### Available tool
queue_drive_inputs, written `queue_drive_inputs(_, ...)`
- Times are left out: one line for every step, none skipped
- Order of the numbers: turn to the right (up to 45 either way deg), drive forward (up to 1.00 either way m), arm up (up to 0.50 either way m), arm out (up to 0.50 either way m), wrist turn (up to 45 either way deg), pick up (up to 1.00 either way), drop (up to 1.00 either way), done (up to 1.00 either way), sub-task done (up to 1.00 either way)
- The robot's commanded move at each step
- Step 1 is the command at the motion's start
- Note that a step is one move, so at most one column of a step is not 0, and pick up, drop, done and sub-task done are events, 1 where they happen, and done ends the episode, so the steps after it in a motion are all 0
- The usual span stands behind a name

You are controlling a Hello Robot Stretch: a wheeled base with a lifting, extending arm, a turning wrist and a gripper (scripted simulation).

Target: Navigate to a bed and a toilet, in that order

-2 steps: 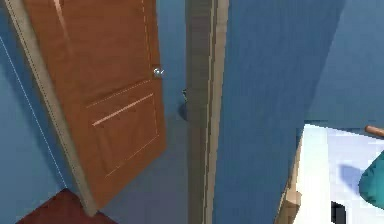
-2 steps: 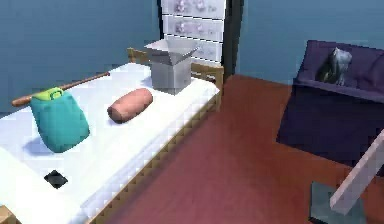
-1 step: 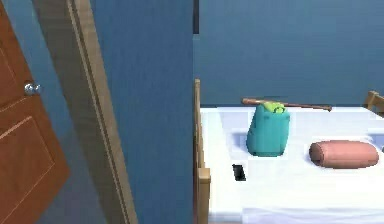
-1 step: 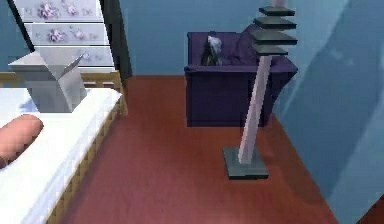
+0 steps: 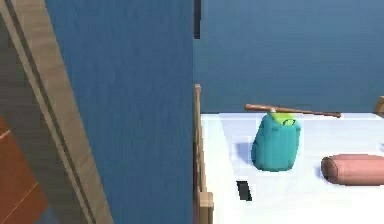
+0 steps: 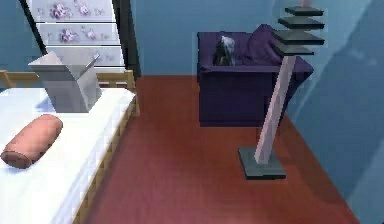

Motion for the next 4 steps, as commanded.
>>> queue_drive_inputs(39.0,0.0,0.0,0.0,0.0,0.0,0.0,0.0,0.0)
queue_drive_inputs(0.0,0.0,0.0,0.0,0.0,0.0,0.0,0.0,1.0)
queue_drive_inputs(-45.0,0.0,0.0,0.0,0.0,0.0,0.0,0.0,0.0)
queue_drive_inputs(-45.0,0.0,0.0,0.0,0.0,0.0,0.0,0.0,0.0)
